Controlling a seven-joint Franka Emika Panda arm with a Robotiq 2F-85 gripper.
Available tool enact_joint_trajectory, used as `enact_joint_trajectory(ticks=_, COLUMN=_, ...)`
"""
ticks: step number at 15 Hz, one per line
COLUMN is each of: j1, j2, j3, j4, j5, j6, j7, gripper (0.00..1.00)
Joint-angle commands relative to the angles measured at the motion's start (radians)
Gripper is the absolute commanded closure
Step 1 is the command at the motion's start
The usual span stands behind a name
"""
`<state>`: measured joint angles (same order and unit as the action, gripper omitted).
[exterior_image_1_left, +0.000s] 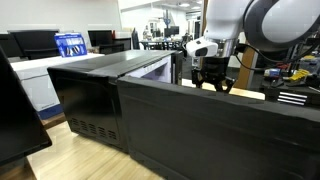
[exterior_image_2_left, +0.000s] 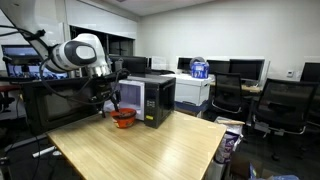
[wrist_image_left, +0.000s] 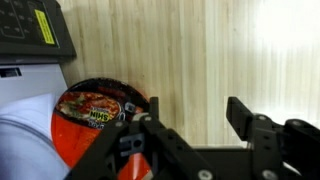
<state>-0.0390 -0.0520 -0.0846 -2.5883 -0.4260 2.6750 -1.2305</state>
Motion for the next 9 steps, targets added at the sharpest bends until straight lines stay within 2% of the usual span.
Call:
enact_joint_trajectory(ticks=1, j1=-0.022, j2=-0.082, j3=-0.013, j4=-0.13, j5=-0.038, j6=0.223, j7=-0.019, gripper=0.01)
enact_joint_trajectory(ticks=4, j1=-0.023, j2=-0.075, j3=-0.027, j4=-0.186, j5=-0.011, j6=0.397, j7=-0.012, gripper=0.0)
enact_joint_trajectory(ticks=7, j1=-0.022, j2=-0.049, j3=-0.035, j4=-0.225, j5=-0.019, j6=0.499, j7=-0.022, gripper=0.0)
enact_joint_trajectory(ticks=9, j1=-0.024, j2=0.015, j3=-0.035, j4=-0.196, j5=-0.032, j6=0.577, j7=-0.03, gripper=0.0)
